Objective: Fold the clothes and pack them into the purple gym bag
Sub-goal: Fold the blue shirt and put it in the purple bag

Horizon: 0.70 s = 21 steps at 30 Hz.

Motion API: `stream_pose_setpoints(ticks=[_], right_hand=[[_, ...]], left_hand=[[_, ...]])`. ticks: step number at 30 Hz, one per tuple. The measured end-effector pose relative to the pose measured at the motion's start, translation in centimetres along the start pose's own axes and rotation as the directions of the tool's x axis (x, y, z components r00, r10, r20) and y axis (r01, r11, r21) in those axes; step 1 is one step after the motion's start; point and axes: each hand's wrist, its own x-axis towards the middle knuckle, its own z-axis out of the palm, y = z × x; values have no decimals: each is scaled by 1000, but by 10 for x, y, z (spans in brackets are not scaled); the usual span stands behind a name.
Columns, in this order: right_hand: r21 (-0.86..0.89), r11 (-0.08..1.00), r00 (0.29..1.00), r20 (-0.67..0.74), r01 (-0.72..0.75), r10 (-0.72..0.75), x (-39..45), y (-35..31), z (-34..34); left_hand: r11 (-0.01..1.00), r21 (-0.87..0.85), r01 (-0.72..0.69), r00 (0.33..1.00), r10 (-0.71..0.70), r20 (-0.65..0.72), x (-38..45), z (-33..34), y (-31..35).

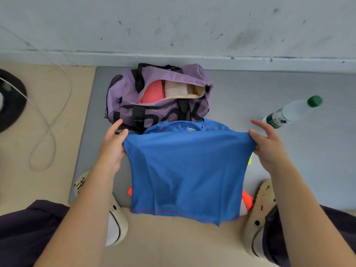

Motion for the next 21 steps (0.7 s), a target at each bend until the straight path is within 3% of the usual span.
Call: stream_pose_setpoints(ticks=[7, 13, 16, 19, 21], right_hand=[[-10, 993, 975, 192, -114, 114, -10, 12, -6], [3, 992, 978, 172, -123, 121, -12, 21, -21], [12, 997, 987, 147, -75, 72, -10, 14, -26], [-207, 976, 995, 81, 72, -56, -9, 0, -24], [-495, 850, 982, 36, 181, -188, -9, -13, -21]], left_hand=[[982, 176, 72, 984, -99, 151, -9, -9, -9], [990, 88, 108, 979, -121, 163, -11, -17, -15], [974, 224, 17, 991, -46, 126, -10, -19, -6], [902, 414, -119, 992, 93, 81, -9, -16, 9], [842, 505, -188, 981, 181, 64, -8, -14, 19]])
